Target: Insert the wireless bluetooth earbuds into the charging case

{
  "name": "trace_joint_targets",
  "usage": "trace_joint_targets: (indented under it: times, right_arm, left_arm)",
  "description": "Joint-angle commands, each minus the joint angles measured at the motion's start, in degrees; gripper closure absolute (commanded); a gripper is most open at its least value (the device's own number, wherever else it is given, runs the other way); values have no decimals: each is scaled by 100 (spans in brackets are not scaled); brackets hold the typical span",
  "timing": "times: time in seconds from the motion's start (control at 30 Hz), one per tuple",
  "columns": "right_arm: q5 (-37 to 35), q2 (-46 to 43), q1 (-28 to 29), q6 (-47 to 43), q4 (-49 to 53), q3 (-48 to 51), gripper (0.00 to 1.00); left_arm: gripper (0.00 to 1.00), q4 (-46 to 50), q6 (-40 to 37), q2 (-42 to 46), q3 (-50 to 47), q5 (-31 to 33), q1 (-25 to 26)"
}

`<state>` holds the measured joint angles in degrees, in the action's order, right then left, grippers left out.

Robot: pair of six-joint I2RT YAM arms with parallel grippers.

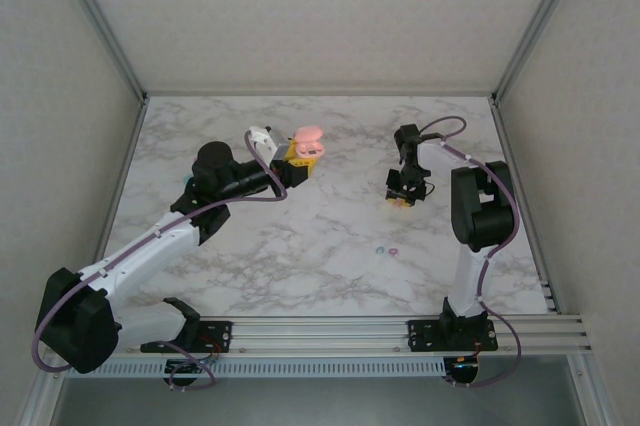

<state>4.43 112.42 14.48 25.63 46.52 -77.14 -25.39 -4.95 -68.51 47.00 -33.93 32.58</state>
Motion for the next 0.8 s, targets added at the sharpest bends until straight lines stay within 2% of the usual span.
trace_joint_targets:
  times: [0.0, 0.77]
  right_arm:
    - [-145, 140, 24, -92, 120, -150, 73]
    - [-139, 228, 44, -327, 378, -180, 73]
  left_arm:
    - [78, -72, -64, -4, 28, 9, 29]
    - [78, -45, -37, 74, -15, 7, 13]
